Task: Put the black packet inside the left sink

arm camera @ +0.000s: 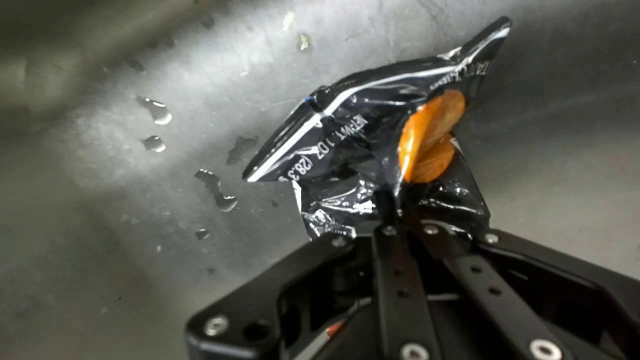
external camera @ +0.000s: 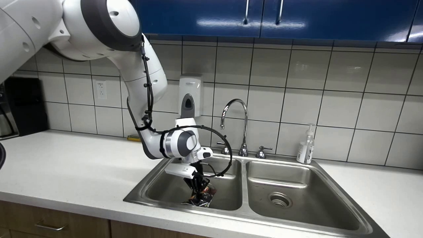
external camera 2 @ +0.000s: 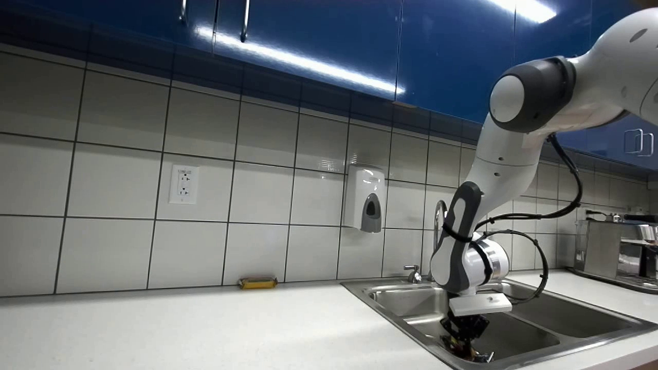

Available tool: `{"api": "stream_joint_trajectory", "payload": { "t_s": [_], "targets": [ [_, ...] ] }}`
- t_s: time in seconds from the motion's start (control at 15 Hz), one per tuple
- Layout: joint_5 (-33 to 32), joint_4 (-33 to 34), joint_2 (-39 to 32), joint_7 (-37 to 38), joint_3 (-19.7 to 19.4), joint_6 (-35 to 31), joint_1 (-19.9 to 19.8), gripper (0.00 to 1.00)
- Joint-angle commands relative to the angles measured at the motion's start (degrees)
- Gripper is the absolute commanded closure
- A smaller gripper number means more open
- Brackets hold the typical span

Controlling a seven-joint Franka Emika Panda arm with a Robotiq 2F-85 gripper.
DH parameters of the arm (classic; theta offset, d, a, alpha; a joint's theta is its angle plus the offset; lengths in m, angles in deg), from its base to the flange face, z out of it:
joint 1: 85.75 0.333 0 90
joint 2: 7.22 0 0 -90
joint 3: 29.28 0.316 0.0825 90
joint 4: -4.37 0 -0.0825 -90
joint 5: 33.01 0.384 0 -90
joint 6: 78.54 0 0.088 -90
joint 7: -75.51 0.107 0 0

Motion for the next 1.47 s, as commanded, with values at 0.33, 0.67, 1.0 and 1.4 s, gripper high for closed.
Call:
{"api": "stream_joint_trajectory", "payload": {
  "t_s": [0.33,0.67,1.0,1.4],
  "targets": [
    [1.6,1.9,-1.5,-1.1,0.9,-1.8,0.3,0.74],
    [1.3,0.1,1.5,-1.3,0.8,-1.2,1.2,0.42],
    [0.4,-2.8,6.5,-0.5,-0.4,-1.6,3.7,0.05],
    [-0.5,-11.3,17.3,0.6,-0.1,-3.1,7.7,0.0]
  ]
}}
